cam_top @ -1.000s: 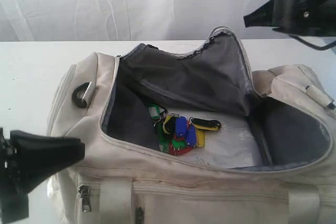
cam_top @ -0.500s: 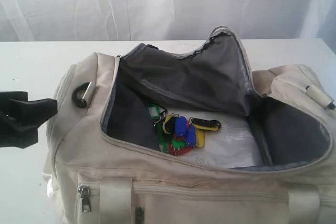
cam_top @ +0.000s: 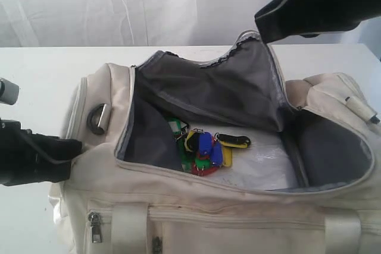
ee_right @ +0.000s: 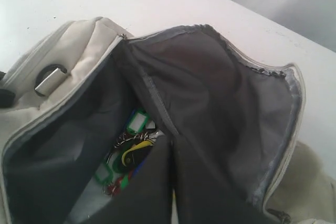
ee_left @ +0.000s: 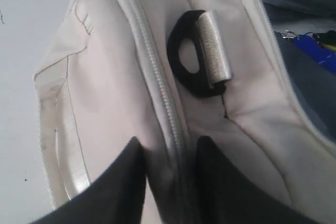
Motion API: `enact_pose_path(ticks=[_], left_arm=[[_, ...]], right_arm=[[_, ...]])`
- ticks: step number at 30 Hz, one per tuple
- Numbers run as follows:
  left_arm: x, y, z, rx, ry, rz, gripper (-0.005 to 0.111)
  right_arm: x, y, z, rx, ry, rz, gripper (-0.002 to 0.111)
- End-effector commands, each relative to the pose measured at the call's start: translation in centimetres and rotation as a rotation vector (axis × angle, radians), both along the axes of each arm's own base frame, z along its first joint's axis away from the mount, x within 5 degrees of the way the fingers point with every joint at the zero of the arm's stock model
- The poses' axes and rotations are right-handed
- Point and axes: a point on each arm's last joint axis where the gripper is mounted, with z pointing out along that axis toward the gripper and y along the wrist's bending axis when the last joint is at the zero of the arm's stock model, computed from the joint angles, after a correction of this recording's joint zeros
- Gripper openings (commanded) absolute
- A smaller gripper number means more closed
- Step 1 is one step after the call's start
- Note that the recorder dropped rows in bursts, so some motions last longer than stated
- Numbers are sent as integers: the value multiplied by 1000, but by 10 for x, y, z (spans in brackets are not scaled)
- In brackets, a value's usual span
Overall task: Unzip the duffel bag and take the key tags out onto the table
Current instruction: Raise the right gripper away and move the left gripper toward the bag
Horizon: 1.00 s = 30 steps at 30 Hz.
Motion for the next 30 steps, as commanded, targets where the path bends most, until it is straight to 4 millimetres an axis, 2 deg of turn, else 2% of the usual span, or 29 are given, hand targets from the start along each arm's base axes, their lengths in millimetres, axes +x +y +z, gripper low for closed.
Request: enact_pose_path(ticks=[1,3,8,13,16,20,21,22,23,26,27,30], left_arm=[[1,1,0,17,-7,9,14],[4,5,0,45,-21,49,1],[10,19,1,131,-74,195,0],[11,35,11,188,-153,342,0],[9,46,20,210,-210,429,0],[3,65,33,288,-304,583,0],[-2,76,38,332,-324,676,0],[-6,82,40,354,-320,721,0],[-16,96,40,429,-271,837,0],[-34,112,35,587,-133,933,0],[-40,117,36,665,-103,934,0],[-45,120,39,654,-118,954,0]], right_arm=[[-1,-2,1,0,-7,0,0],[-1,-2,1,0,-7,0,0],[-1,-2,1,0,-7,0,0],[2,-1,-2,-6,3,0,2],[8,4,-8,-19,24,-1,12],[20,17,-23,-17,87,6,35],[28,27,-31,8,106,5,47],[31,32,-33,25,113,5,51],[39,44,-39,69,111,-2,55],[48,71,-51,150,84,4,56],[49,89,-61,163,78,36,56],[41,132,-91,109,79,155,56]])
